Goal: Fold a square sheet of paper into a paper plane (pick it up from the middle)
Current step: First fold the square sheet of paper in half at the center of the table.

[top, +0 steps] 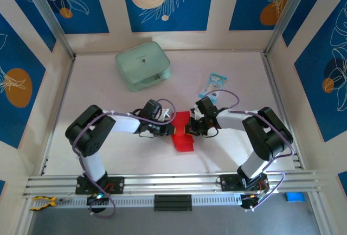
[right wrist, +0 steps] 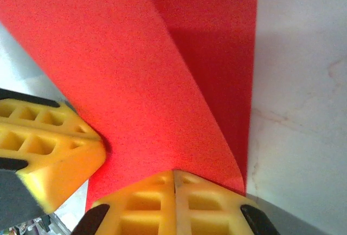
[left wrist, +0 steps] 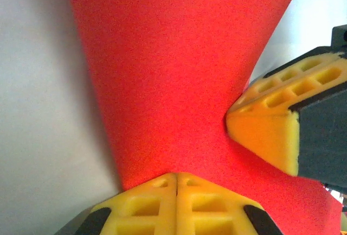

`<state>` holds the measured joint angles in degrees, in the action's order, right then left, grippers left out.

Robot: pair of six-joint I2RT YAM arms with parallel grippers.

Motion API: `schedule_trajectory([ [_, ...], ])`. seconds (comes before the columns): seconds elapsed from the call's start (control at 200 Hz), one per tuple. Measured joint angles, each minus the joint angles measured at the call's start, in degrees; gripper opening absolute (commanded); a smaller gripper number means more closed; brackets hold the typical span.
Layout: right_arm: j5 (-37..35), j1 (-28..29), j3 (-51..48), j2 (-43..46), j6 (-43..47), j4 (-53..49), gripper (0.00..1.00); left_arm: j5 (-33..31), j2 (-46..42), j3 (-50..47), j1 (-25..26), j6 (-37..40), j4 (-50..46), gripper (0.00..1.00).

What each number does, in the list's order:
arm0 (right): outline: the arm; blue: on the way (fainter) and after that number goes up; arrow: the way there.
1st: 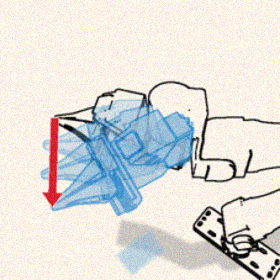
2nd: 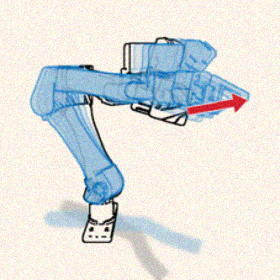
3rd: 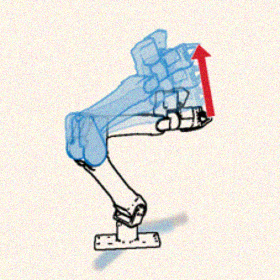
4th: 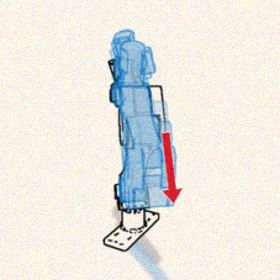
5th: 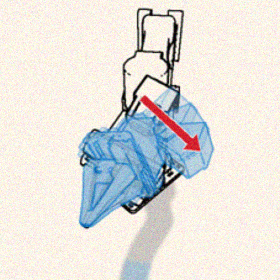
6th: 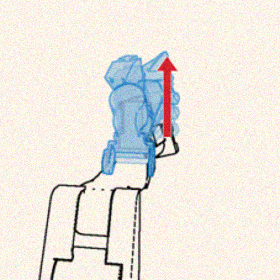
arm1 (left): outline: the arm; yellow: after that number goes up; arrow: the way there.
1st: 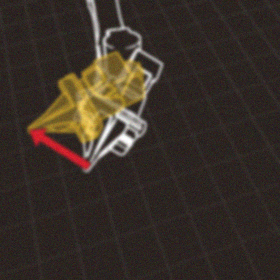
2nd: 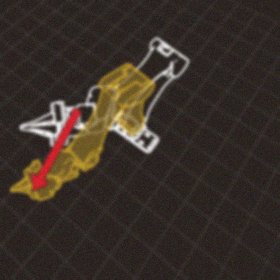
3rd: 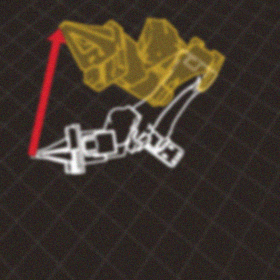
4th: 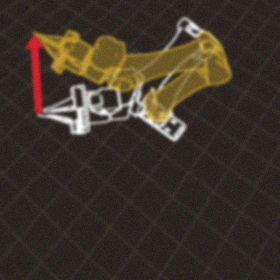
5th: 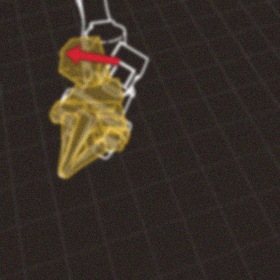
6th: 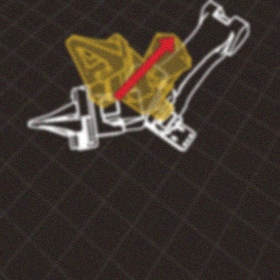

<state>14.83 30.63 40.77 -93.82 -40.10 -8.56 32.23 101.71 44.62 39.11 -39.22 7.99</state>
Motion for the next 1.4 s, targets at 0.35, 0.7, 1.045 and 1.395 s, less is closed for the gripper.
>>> schedule_trajectory([
  [0.35,-0.72,0.35,0.02,0.28,-0.44,-0.13,0.02,1.99,-4.33,0.11,1.79,-6.19,0.94,0.0],
  [0.7,-1.11,0.52,-0.02,0.35,-0.48,-0.11,0.02,2.16,-0.76,-4.37,2.43,-6.93,4.46,0.0],
  [1.045,-1.11,0.55,-0.02,0.35,-0.63,-0.11,0.02,-0.22,-3.52,-5.6,2.8,-4.79,2.45,0.0],
  [1.395,-1.36,0.7,-0.02,0.39,-0.66,-0.11,0.01,0.42,-6.93,-2.89,4.31,-7.21,0.52,0.02],
])
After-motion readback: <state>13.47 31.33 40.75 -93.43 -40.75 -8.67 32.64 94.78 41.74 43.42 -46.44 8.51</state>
